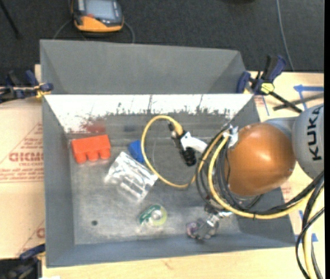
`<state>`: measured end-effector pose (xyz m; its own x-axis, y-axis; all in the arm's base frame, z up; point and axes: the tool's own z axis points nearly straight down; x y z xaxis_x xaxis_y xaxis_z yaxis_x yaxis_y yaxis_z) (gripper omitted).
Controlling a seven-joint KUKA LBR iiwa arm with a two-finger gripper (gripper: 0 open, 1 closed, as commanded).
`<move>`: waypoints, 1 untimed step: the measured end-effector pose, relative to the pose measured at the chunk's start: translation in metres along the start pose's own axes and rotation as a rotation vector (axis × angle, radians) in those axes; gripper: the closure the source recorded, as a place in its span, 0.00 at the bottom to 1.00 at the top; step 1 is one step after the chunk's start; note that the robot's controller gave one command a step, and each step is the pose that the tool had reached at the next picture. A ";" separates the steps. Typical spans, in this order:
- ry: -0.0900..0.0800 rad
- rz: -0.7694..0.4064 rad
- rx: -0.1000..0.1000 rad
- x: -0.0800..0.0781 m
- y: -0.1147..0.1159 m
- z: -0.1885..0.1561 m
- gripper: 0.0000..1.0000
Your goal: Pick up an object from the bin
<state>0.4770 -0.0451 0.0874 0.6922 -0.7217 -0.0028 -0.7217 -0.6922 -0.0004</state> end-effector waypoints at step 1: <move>0.001 -0.797 -0.003 0.021 -0.012 0.013 0.00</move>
Offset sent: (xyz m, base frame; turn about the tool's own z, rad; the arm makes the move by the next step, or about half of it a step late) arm 0.0234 -0.0066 -0.0124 -0.7990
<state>0.5001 -0.0522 0.0745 1.0000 -0.0088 -0.0020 -0.0088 -1.0000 0.0004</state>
